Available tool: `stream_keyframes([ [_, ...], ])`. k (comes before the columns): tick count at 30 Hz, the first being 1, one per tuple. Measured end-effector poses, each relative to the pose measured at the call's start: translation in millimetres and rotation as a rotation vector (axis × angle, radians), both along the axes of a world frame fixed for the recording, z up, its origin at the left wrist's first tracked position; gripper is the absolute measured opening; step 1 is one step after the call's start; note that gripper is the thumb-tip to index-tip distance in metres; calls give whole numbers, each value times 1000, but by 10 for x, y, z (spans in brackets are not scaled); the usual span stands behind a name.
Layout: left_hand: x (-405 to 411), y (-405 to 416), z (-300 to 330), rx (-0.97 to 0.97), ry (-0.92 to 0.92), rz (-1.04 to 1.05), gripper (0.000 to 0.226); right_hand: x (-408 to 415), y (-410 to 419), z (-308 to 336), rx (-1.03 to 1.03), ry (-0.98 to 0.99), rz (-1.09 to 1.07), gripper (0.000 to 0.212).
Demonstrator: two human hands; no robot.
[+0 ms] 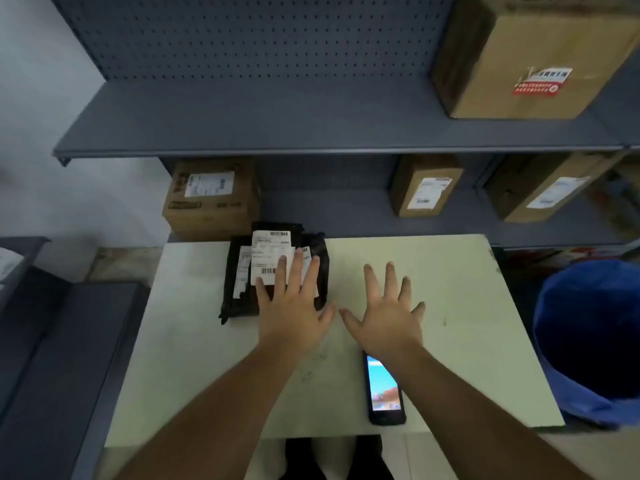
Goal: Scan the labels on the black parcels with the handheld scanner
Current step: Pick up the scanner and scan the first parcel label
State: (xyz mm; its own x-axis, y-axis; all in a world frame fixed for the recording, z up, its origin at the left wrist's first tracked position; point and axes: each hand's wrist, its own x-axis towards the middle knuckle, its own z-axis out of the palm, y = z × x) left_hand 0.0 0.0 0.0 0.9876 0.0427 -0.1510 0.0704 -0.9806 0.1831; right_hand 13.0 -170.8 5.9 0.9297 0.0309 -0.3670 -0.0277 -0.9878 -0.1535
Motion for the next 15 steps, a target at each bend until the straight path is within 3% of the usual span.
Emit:
stream_keyframes([
  [15,-753,-124,-947,-76,299,77,84,-633,-291,-951,24,252,-122,98],
])
